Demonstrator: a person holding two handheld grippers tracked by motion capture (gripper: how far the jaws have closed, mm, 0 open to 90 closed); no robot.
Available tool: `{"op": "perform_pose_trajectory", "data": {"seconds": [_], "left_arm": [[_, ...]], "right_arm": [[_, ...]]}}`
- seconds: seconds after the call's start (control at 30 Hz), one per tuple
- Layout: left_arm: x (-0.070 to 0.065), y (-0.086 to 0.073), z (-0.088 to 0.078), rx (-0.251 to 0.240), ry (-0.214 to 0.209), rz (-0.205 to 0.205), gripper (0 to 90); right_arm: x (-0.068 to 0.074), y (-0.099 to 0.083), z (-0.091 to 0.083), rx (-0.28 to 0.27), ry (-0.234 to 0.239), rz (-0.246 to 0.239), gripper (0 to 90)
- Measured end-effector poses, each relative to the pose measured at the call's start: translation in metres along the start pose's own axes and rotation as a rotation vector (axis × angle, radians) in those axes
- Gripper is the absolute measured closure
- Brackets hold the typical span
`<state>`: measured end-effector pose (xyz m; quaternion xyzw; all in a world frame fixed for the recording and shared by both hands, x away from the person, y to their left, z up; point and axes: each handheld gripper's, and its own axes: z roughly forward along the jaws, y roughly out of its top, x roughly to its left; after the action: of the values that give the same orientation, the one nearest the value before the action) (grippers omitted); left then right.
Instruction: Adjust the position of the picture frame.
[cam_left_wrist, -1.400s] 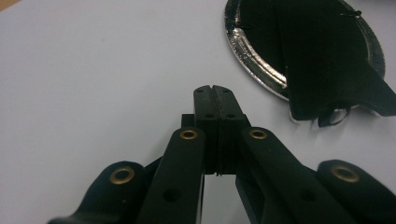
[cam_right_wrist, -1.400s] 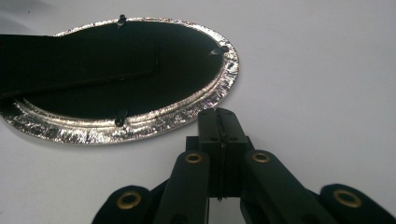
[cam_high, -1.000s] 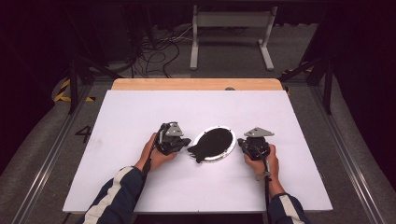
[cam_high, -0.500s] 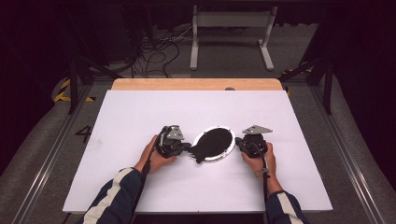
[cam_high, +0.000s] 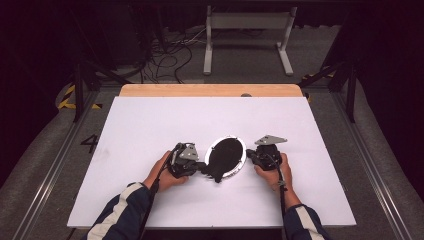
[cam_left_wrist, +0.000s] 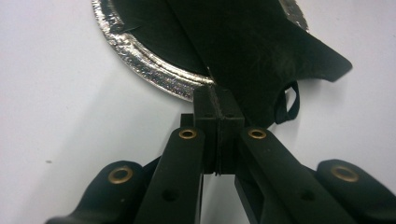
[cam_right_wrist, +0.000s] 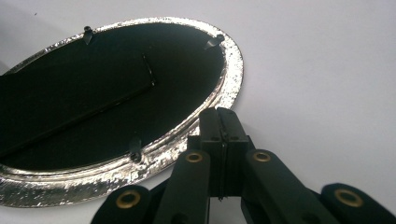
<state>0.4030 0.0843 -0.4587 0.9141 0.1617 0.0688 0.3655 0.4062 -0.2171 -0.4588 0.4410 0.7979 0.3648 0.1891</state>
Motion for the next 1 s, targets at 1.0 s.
{"op": "perform_pose_trajectory", "data": {"seconds": [1.0], "left_arm": [[-0.028, -0.014, -0.013, -0.006, 0.003, -0.01, 90.0]], "right_arm": [[0.04, -0.007, -0.005, -0.003, 0.074, -0.134, 90.0]]}}
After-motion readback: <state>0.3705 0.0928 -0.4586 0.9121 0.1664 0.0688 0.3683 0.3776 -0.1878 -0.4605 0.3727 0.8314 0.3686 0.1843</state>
